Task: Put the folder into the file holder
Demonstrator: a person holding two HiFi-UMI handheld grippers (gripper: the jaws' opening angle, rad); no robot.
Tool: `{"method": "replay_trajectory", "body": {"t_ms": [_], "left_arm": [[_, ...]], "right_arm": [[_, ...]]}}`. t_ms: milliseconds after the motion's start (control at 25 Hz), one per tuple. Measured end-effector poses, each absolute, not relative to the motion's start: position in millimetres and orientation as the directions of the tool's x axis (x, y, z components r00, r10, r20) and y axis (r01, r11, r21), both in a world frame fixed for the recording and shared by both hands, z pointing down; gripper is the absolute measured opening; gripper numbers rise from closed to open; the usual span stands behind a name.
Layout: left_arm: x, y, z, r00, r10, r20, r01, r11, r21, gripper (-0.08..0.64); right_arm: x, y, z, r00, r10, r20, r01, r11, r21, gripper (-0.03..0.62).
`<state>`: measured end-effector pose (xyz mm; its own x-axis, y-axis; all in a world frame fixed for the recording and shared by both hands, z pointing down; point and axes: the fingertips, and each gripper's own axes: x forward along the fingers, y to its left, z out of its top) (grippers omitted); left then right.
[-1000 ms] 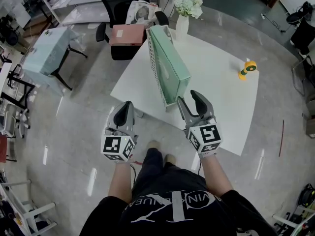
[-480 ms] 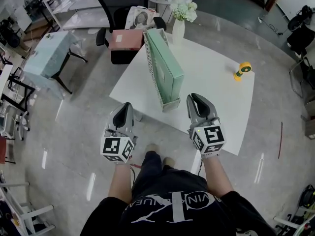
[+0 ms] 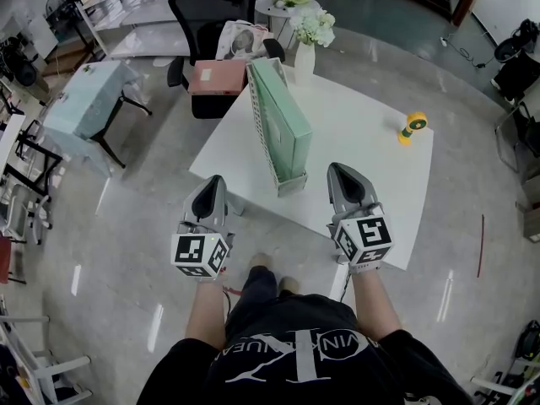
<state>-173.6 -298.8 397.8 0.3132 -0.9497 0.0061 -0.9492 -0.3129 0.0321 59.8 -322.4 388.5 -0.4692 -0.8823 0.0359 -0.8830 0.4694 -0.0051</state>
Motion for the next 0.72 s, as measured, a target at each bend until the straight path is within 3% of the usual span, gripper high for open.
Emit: {"method": "replay_trajectory", "body": {"t_ms": [720], "left_arm": [[-178,-313,364,0.297,-0.954,-0.042,-0.955,-0.297,0.010,0.000]], "right_arm": [[70,-332,362,-0.478,-0.879,-0.007,-0.878,0.478,-0.026,0.006]]}}
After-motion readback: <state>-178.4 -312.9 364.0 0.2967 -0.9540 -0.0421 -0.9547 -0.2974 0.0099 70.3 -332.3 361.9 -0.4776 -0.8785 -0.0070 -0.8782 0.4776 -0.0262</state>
